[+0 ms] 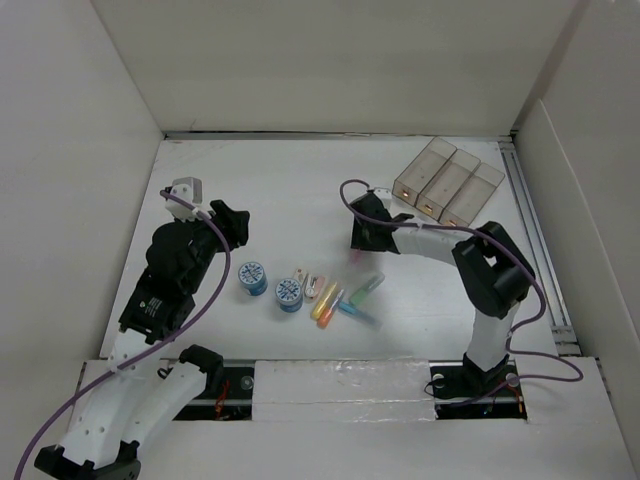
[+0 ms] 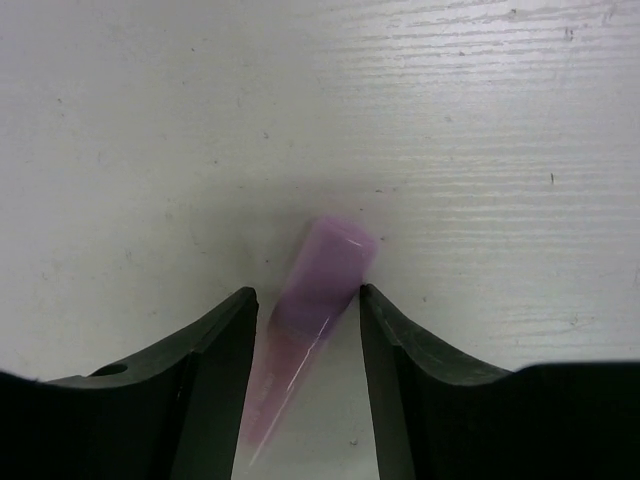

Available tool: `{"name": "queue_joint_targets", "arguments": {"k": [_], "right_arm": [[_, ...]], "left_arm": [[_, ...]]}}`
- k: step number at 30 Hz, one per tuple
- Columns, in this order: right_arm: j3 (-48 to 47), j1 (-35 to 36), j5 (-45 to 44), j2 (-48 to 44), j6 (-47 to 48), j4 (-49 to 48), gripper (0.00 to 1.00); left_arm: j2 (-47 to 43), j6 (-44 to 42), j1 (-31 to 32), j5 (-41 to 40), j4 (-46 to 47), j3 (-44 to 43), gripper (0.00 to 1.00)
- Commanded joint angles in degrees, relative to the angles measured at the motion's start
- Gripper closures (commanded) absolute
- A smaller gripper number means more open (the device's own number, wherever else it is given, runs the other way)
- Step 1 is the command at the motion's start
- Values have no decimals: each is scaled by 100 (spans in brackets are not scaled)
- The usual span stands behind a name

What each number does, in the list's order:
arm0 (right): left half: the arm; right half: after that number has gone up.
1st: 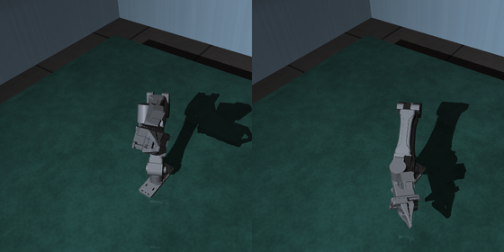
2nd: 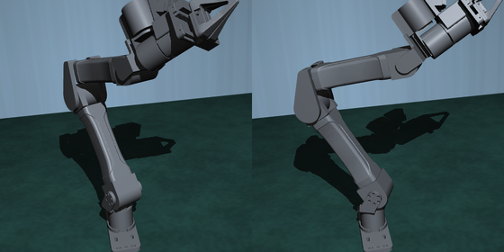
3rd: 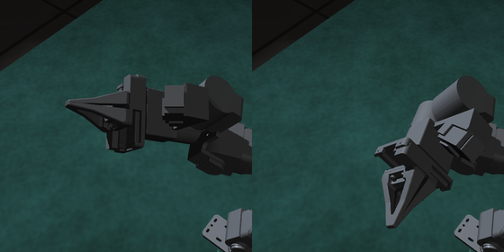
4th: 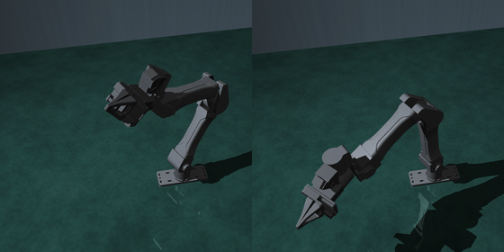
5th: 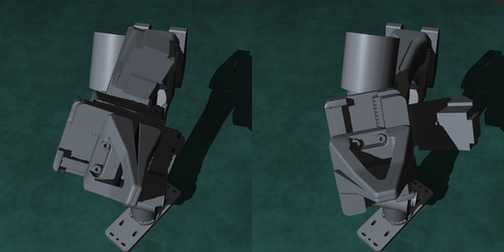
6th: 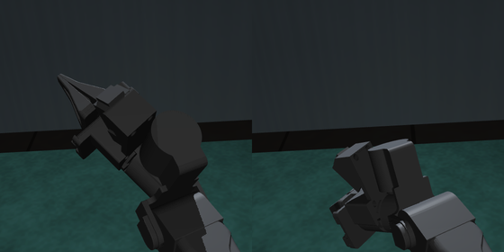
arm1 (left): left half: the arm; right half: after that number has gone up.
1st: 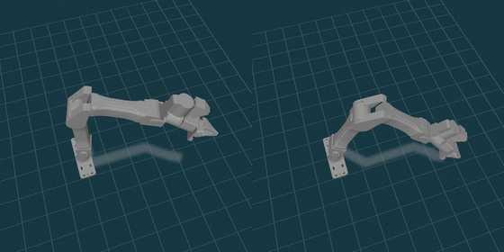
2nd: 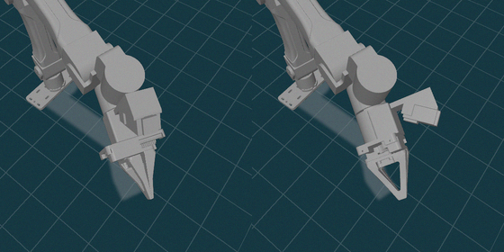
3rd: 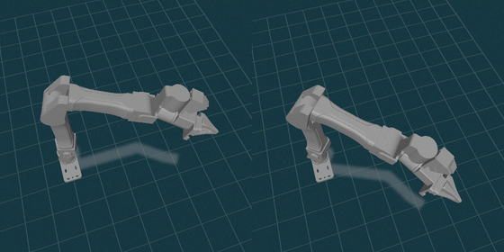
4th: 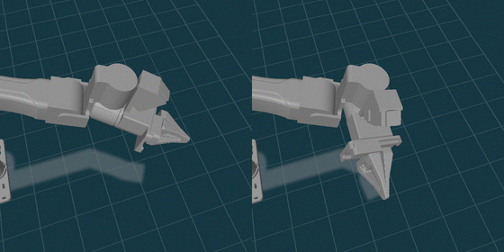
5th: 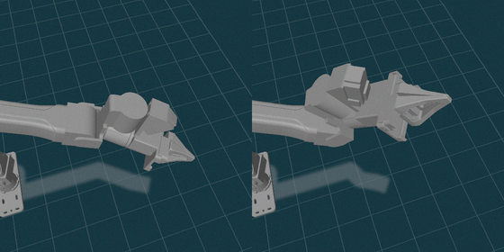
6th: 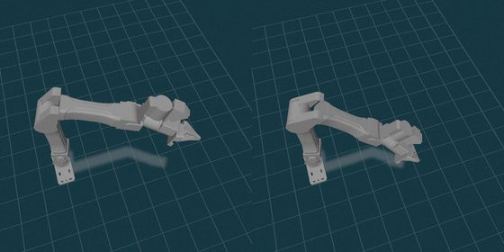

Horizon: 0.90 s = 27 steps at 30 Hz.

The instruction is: Organize the desk

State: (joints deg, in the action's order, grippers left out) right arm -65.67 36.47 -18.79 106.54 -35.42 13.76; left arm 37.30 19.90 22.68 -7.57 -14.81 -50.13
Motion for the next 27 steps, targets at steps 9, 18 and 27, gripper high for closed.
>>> {"name": "queue_joint_targets", "arguments": {"k": [9, 18, 27], "right_arm": [[-473, 168, -81, 158, 132, 206, 87], [-753, -1132, 209, -1240, 140, -505, 88], [-2431, -2583, 499, 30, 299, -427, 84]], "left_arm": [[-109, -92, -26, 63, 268, 56, 52], [-91, -92, -26, 89, 268, 56, 52], [-153, -92, -26, 142, 277, 56, 52]]}}
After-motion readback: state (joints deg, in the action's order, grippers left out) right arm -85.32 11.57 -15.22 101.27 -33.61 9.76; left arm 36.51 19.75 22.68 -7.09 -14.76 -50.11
